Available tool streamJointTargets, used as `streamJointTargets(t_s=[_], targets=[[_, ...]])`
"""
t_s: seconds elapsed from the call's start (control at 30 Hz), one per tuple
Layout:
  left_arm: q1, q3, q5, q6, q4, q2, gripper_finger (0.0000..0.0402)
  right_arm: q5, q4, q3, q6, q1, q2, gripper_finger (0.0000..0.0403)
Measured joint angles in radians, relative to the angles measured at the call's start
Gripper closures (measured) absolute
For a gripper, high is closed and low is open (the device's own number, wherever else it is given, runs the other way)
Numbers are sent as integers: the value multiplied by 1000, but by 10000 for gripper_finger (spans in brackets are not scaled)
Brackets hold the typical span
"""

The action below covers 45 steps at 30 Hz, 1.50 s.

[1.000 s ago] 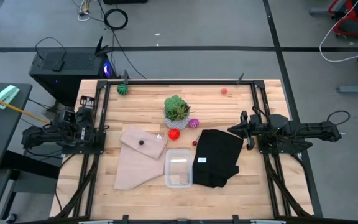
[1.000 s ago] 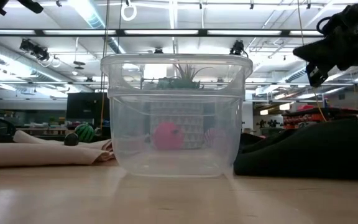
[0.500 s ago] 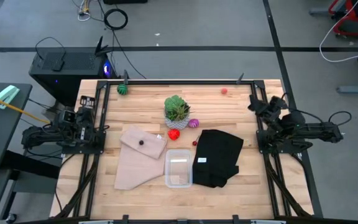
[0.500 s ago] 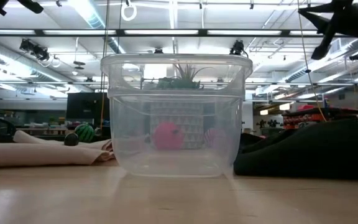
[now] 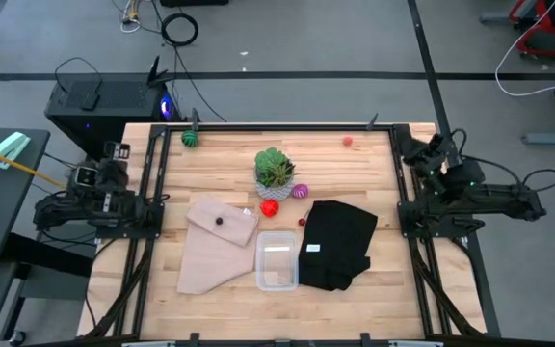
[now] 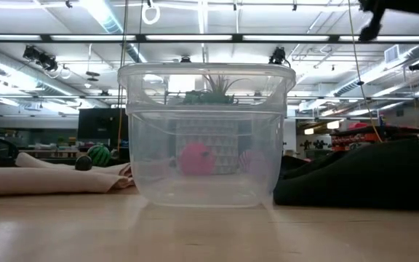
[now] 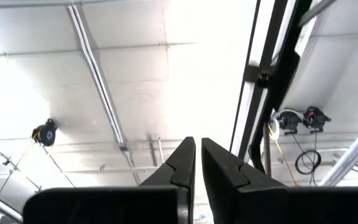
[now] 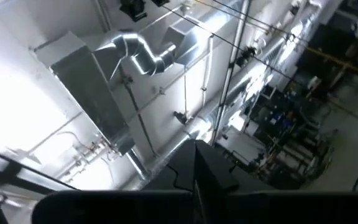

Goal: Pick and placing Produce into tupperware
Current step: Put the green watermelon into the transparent container

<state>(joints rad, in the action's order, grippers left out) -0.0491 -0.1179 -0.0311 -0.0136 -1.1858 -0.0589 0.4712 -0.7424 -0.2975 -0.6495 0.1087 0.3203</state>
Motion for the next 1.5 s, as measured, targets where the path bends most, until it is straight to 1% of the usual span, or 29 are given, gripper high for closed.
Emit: streamJointTargets(t_s=[0.1,0.2,0.27,0.33,0.4,0.5,0.57,0.63,0.7,0.77,0.93,1.07,1.2,1.37,1.5], targets=[[0,-29,-41,0,11,0,367,-35,2,-112,98,20,90,389],[0,-71,-121,-2,76,0,371,-81,21,-230,183,38,172,389],[0,-120,-179,-6,169,0,373,-108,60,-317,221,50,219,389],[0,-182,-235,-5,315,0,373,-123,140,-406,239,63,257,389],[0,-264,-294,-14,509,-12,370,-125,288,-501,228,79,290,389],[0,-408,-379,-54,831,-62,363,-126,632,-667,200,119,340,389],[0,-509,-414,-68,1003,-119,359,-126,888,-787,199,152,381,389],[0,-612,-425,-68,1121,-187,356,-125,1092,-900,190,188,433,389],[0,-714,-426,-53,1227,-257,353,-130,1250,-999,191,224,481,389],[0,-820,-429,-48,1351,-329,350,-157,1383,-1093,213,258,526,389],[0,-1096,-467,-58,1671,-512,345,-218,1653,-1294,234,338,624,389],[0,-1303,-536,-115,1859,-653,345,-231,1831,-1418,232,386,700,389],[0,-1471,-598,-133,1982,-767,345,-248,1974,-1502,246,409,772,389],[0,-1634,-605,-139,2139,-883,339,-264,2081,-1551,275,422,840,389],[0,-1708,-605,-242,2349,-942,337,-266,2116,-1544,294,422,863,389]])
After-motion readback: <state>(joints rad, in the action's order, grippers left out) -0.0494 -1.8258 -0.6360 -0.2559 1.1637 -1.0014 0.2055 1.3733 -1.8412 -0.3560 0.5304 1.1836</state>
